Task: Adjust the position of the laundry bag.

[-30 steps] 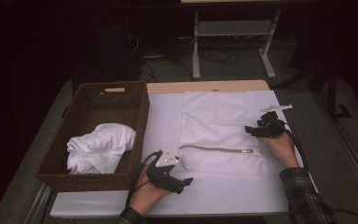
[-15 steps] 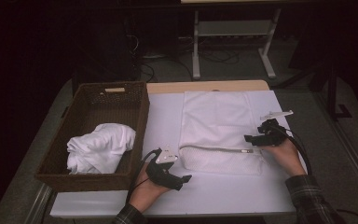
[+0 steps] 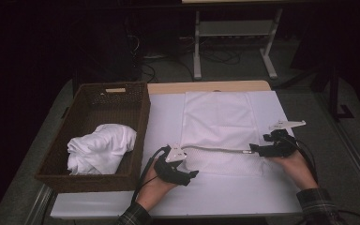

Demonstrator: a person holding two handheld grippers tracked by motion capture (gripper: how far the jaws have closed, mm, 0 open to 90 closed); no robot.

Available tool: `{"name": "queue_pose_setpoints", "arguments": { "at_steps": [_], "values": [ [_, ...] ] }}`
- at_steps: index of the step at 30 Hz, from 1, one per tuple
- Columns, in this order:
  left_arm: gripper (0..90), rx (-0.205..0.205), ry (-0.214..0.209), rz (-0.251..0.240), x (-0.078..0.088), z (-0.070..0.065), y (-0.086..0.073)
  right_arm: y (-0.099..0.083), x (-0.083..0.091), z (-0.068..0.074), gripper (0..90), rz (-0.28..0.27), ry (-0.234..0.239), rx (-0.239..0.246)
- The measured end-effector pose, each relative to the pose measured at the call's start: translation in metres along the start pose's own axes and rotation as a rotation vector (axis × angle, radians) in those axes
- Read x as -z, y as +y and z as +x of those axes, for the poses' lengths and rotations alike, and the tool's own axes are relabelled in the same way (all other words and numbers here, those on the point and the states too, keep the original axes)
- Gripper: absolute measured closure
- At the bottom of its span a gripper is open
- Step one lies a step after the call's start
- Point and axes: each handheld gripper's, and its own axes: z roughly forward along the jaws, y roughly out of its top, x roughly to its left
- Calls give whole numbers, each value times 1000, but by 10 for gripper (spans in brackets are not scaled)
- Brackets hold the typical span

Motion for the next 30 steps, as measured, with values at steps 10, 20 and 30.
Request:
{"name": "queue_pose_setpoints", "arguments": {
  "at_steps": [10, 20, 30],
  "values": [
    [355, -57, -73, -20, -18, -5, 15, -15, 13, 6, 200, -21, 2, -42],
    [476, -83, -163, 11, -44, -12, 22, -27, 21, 11, 132, -39, 15, -28],
    [566, -115, -152, 53, -63, -18, 23, -28, 18, 13, 132, -29, 26, -15]
  ]
}}
